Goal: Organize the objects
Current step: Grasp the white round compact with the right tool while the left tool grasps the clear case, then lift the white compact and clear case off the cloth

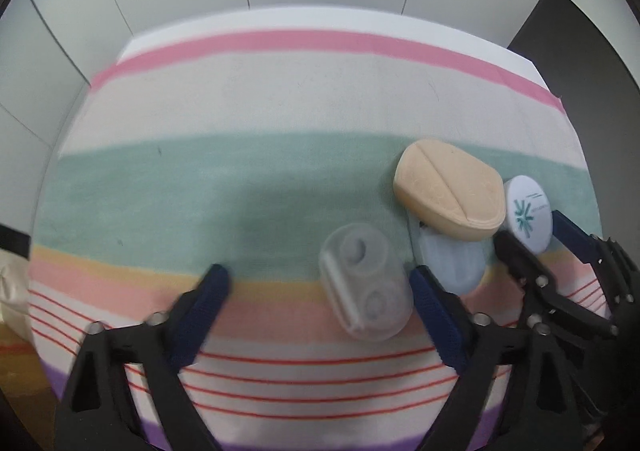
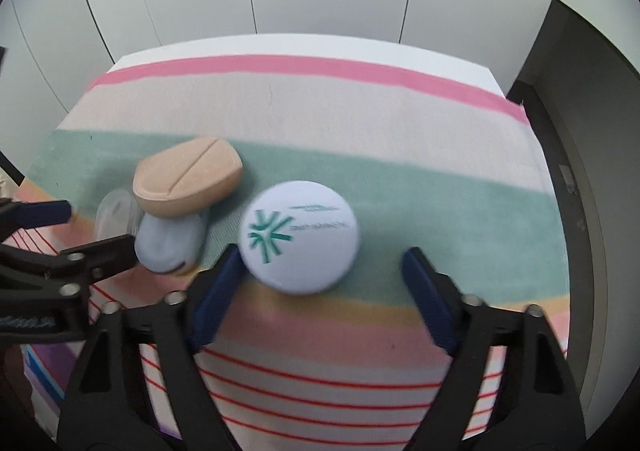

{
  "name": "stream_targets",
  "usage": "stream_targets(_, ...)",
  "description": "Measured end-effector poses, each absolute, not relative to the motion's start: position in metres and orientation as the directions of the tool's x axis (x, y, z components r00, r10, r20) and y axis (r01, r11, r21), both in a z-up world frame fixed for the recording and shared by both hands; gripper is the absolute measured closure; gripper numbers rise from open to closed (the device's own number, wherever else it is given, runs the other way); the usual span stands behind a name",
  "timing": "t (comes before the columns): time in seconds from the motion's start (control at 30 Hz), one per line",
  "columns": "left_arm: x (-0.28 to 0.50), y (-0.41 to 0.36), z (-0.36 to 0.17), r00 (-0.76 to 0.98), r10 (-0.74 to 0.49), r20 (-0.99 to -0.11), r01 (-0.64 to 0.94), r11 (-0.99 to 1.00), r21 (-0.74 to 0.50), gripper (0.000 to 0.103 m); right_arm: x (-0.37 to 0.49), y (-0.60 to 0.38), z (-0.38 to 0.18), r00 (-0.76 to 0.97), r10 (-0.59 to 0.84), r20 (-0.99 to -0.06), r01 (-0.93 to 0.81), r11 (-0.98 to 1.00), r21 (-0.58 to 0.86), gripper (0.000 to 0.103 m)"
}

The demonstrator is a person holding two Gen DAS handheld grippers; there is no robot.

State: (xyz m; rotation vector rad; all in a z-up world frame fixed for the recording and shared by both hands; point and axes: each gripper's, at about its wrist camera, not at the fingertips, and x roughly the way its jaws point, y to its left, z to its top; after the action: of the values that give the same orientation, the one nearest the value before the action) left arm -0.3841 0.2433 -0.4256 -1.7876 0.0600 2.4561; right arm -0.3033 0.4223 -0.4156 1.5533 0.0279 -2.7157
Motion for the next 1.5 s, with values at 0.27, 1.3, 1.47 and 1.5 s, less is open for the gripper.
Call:
stream_targets(0.27, -0.379, 0.262, -0.419, -0.321, 0.057, -0.945, -0.161, -0.987, -0.005, 0.062, -0.297, 0.426, -0.412, -0.508, -0.034, -0.86, 0.011, -0.999, 0.033, 0.045)
stream_targets(1.3, -0.345, 0.196, -0.211, -0.535, 0.013, -0.845, -0.061, -0.998, 0.023, 0.062, -0.268, 0.424, -0.229, -0.589, 0.023, -0.808, -0.08, -0.996, 0.03, 0.045)
stream_targets(1.47, -0.322, 0.188, -0.162, -0.587, 0.016, -0.809, -0.057, -0.998, 0.022, 0.062, -0.248, 0.422, -0.168, -0.626, 0.006, -0.78, -0.088, -0.994, 0.062, 0.045)
stream_targets(1.5, -0.317, 0.187, -0.155, -0.593, 0.017, -0.805, -0.06, -0.998, 0.023, 0.062, -0.243, 0.421, -0.159, -0.632, 0.006, -0.775, -0.088, -0.994, 0.064, 0.045)
